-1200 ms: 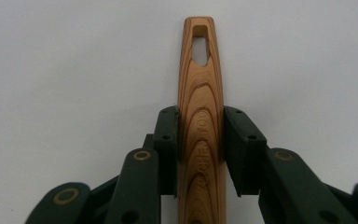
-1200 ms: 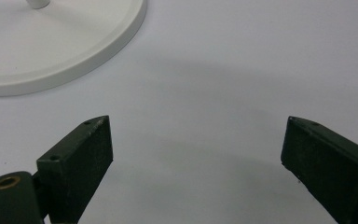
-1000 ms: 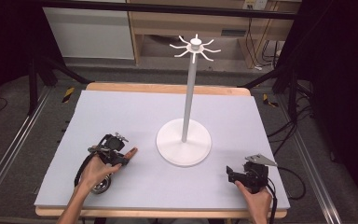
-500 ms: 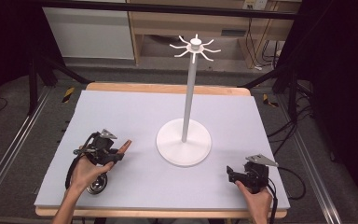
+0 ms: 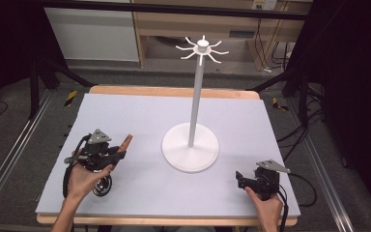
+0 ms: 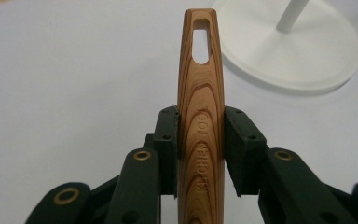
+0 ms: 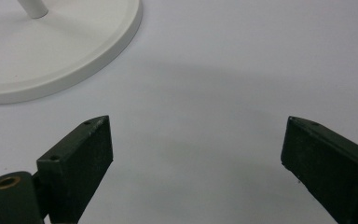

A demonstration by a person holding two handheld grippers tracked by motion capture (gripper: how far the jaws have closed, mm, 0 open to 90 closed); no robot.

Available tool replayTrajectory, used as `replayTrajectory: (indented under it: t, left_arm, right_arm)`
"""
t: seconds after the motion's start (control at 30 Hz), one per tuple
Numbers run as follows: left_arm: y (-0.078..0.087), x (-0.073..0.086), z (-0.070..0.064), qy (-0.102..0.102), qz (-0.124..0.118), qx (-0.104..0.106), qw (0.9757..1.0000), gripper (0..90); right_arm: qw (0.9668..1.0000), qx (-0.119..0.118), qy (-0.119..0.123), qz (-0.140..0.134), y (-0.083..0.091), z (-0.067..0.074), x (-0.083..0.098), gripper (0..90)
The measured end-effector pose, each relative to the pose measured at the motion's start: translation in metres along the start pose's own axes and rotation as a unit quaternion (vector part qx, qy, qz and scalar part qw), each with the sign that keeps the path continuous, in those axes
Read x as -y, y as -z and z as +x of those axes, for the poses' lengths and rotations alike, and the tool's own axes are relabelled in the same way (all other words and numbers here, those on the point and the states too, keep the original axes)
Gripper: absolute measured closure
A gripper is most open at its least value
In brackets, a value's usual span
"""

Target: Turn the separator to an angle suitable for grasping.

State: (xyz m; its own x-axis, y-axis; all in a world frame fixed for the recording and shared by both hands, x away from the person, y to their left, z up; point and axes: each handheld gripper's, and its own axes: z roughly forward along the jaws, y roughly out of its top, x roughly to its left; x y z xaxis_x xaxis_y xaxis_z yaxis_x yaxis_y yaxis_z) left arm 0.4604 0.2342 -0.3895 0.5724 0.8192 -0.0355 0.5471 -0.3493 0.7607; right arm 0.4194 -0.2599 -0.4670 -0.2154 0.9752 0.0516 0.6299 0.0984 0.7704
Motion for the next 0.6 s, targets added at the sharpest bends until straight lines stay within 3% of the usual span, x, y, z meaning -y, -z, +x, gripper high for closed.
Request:
replayTrajectory:
  t: [0.2,0.33,0.6]
  left_arm:
    - [0.016,-0.003,0.000,0.012,-0.060,-0.002,0.9981,67.1]
    - [0.027,-0.007,-0.001,0.012,-0.098,-0.005,0.9951,67.0]
    - [0.042,-0.015,-0.003,0.018,-0.140,0.003,0.9900,67.1]
  right_arm:
    - [1.0000,0.002,-0.003,0.001,0.001,0.000,0.000,9.3]
    - [1.0000,0.003,-0.004,-0.001,0.001,0.000,0.000,9.3]
    - [1.0000,0.003,-0.004,-0.003,0.002,0.001,0.000,9.3]
